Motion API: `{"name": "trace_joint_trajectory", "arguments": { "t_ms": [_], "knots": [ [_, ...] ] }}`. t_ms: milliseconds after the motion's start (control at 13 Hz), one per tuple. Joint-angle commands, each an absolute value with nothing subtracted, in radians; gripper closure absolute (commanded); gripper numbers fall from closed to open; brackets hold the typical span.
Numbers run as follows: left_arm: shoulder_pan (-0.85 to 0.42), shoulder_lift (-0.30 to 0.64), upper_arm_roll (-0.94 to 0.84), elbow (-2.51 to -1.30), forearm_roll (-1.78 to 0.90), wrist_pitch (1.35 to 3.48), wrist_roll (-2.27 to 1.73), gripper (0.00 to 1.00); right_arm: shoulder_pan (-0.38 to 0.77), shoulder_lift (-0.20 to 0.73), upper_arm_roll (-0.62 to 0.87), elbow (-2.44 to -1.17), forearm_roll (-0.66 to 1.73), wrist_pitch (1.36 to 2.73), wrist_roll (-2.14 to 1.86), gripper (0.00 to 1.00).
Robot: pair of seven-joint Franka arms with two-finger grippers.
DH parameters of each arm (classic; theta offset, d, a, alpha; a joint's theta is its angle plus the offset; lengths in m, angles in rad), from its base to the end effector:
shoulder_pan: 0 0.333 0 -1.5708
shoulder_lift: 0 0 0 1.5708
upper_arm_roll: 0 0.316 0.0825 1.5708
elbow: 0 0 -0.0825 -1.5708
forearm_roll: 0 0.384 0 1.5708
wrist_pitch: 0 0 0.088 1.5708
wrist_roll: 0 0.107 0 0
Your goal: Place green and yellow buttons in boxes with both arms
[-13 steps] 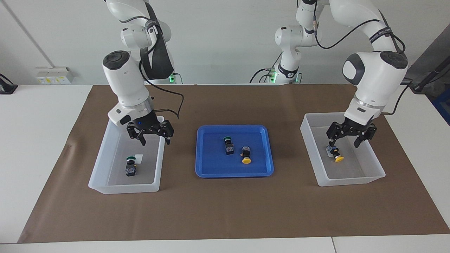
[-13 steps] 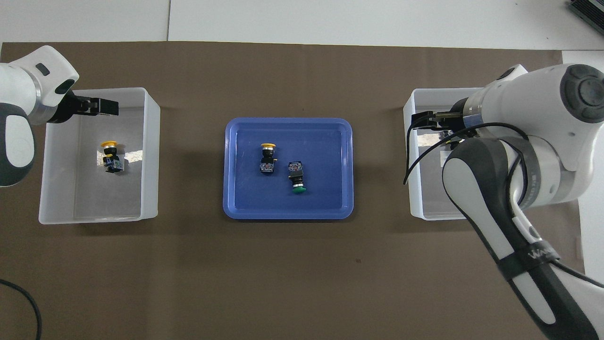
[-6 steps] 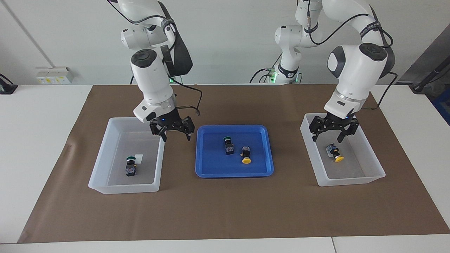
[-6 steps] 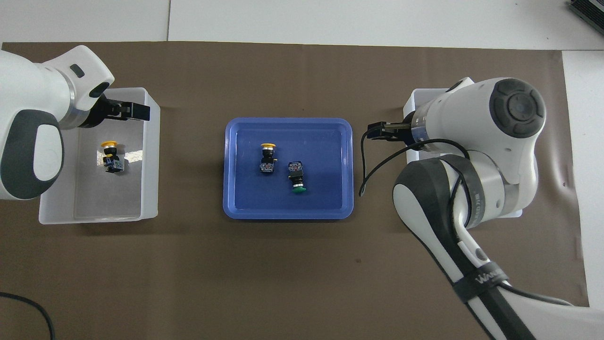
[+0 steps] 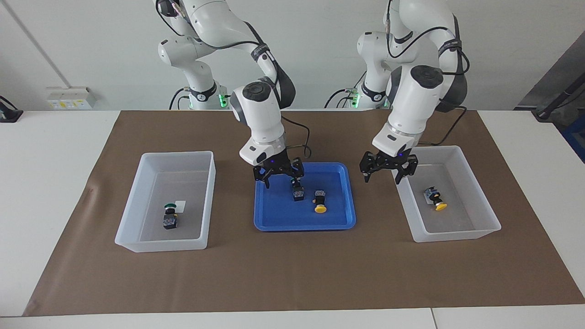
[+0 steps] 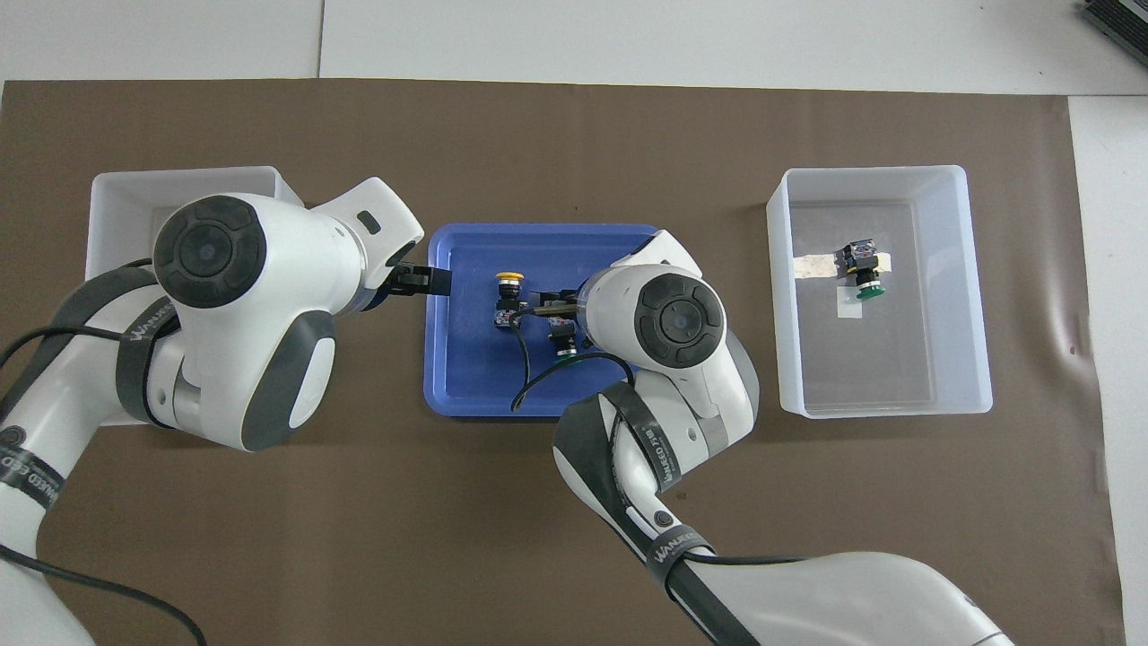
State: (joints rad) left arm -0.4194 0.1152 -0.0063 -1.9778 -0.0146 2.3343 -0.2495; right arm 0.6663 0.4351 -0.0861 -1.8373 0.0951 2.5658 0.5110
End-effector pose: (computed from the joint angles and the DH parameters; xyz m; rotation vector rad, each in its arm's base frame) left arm 0.5494 -0.2493 0.4345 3.0205 -0.2532 0.3405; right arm 0.5582 0.3701 0.3239 -2.9432 -0.0155 -0.3528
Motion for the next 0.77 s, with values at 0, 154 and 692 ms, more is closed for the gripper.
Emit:
{"name": "trace_joint_trajectory", "arguments": {
  "t_ms": [0,154,692],
  "knots": [
    [-0.437,0.080,0.003,-2.063,-0.003,2.430,-0.276,0.00,0.663,0.445,-0.084,-1.871,0.091,2.597,0.425,0.00],
    [-0.434,0.095,0.003,-2.066,-0.061,2.454,-0.267,0.00,0.676,0.446,-0.084,-1.885,0.091,2.597,0.416,0.00],
    [-0.453,0.195,0.003,-2.051,-0.176,2.555,-0.268,0.00,0.677,0.430,-0.086,-1.885,0.101,2.539,0.419,1.00]
  ]
}}
